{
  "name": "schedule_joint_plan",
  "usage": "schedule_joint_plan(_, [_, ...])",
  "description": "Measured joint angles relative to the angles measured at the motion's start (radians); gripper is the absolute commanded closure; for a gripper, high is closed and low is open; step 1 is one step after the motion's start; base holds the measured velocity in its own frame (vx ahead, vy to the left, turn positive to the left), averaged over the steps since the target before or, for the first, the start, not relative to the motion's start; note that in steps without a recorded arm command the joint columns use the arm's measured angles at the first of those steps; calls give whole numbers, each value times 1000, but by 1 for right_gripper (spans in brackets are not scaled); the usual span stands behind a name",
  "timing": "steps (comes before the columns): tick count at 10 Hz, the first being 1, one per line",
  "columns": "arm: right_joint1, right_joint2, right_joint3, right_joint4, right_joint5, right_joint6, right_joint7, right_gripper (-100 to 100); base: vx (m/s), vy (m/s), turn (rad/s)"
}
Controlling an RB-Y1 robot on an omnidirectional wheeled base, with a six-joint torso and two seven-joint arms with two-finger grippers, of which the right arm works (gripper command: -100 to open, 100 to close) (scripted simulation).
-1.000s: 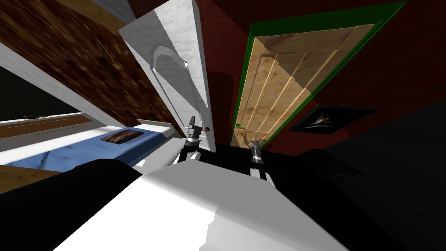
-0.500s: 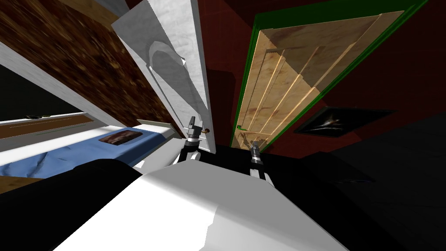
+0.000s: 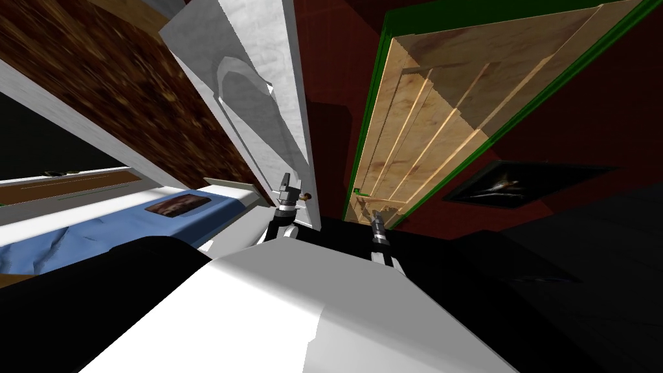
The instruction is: Pull the door open
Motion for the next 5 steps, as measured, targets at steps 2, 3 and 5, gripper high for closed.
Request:
schedule_joint_plan(2, [-17, -4, -5, 46, 3, -11, -8, -100, 84, 20, 27])
schedule_joint_plan(3, [-26, -7, -7, 66, 5, -11, -13, -100, 93, 42, 27])
schedule_joint_plan(5, [-43, -9, -12, 117, 10, -21, -23, -100, 101, 13, 20])
